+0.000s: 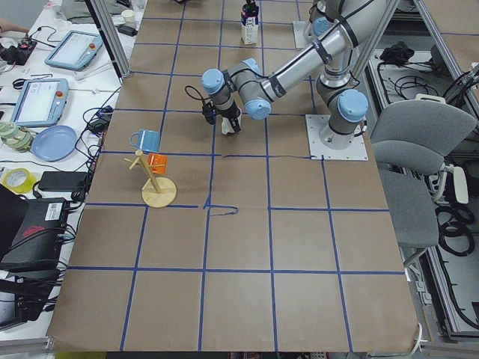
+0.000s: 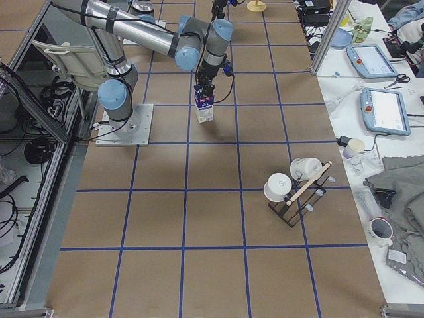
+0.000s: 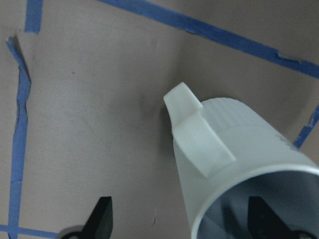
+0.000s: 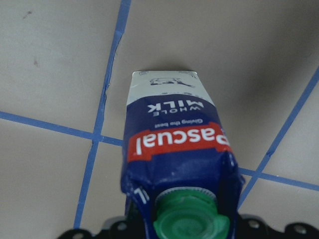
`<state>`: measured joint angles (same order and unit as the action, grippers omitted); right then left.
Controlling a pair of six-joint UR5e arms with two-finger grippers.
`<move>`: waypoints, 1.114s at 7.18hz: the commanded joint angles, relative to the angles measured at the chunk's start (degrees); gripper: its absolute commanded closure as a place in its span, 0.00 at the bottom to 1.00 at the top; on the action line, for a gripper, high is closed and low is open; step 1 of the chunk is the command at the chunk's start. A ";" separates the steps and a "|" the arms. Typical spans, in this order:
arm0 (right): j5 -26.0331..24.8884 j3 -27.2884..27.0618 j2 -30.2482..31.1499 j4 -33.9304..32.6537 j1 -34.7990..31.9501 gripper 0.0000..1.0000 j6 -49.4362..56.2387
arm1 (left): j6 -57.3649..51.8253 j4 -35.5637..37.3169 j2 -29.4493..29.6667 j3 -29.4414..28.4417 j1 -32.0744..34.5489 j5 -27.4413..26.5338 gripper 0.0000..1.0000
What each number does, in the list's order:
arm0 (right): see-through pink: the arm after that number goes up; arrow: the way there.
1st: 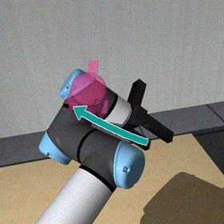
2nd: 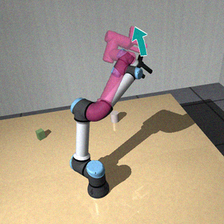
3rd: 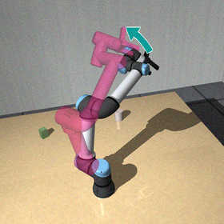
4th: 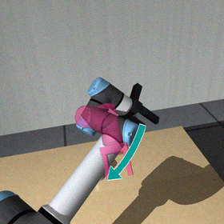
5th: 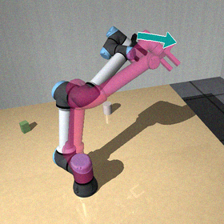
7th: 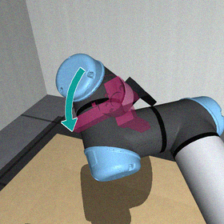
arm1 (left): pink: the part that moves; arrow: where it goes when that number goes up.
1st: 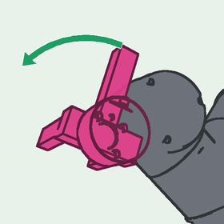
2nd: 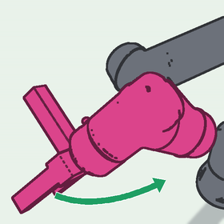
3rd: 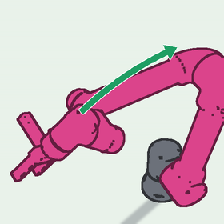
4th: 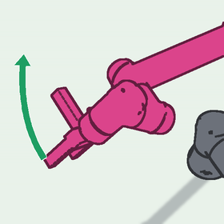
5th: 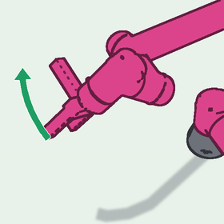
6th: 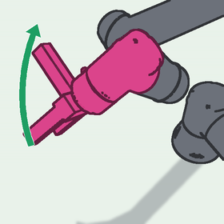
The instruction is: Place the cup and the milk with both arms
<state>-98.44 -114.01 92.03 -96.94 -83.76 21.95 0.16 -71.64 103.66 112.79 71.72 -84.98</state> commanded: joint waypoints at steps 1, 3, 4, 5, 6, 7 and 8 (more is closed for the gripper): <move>0.61 1.32 0.08 -0.36 0.08 1.00 -0.33 | 1.24 0.10 0.14 -0.90 0.00 0.25 1.00; 0.79 9.99 -2.10 0.69 0.87 1.00 -2.07 | 1.68 -1.47 -0.21 -5.63 0.52 -0.01 1.00; 3.06 12.82 -4.56 0.61 0.96 1.00 -3.13 | 5.51 -3.92 -0.39 -9.66 2.09 -0.10 1.00; 5.17 17.11 -7.45 0.61 0.96 1.00 -4.53 | 8.68 -6.29 -0.04 -14.48 4.98 -0.01 1.00; 5.36 21.25 -10.44 2.18 0.96 1.00 -4.81 | 13.94 -7.53 0.92 -19.40 7.97 0.34 1.00; 6.58 23.20 -11.60 2.71 0.53 1.00 -6.03 | 16.86 -8.59 1.89 -22.85 10.43 2.52 1.00; 9.47 23.31 -12.31 2.81 0.18 1.00 -9.43 | 18.37 -8.78 3.20 -24.71 12.11 2.89 1.00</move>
<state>-91.73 -92.13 81.14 -94.57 -83.17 15.64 15.66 -79.67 105.43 91.43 81.28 -83.11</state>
